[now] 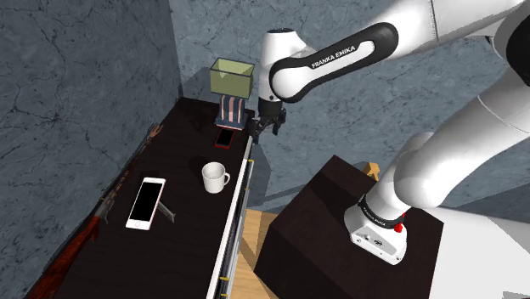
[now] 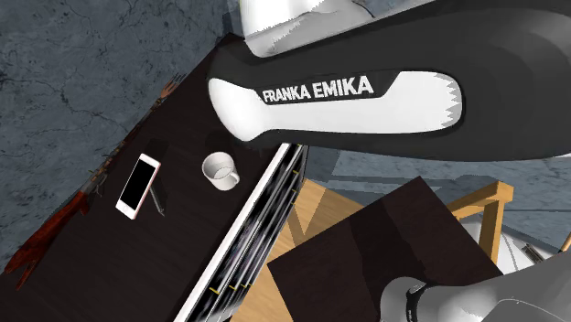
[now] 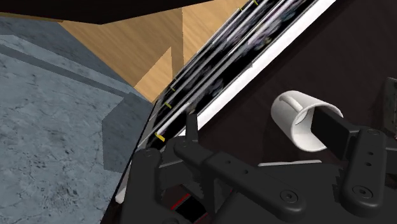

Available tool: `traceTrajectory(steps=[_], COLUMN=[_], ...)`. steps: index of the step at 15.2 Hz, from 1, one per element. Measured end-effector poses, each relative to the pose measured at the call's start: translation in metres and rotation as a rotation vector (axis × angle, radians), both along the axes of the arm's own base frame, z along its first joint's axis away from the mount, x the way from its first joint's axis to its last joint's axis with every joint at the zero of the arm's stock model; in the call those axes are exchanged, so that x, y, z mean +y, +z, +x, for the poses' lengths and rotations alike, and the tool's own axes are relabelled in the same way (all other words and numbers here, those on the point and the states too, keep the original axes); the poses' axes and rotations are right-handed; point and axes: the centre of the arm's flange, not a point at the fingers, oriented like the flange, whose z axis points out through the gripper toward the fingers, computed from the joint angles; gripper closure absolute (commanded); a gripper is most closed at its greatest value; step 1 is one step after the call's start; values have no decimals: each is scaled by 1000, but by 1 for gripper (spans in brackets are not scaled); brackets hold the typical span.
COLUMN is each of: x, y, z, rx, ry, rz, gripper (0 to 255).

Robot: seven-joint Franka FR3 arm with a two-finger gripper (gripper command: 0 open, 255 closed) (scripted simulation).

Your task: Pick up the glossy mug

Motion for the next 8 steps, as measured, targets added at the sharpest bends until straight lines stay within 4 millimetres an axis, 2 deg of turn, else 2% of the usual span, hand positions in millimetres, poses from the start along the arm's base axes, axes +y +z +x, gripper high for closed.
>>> traceTrajectory(steps=[1,8], x=[11,52], y=[-11,-76], z=[5,50], rx=[-1,-6], ry=[-1,-8], rz=[2,14], gripper=[0,0])
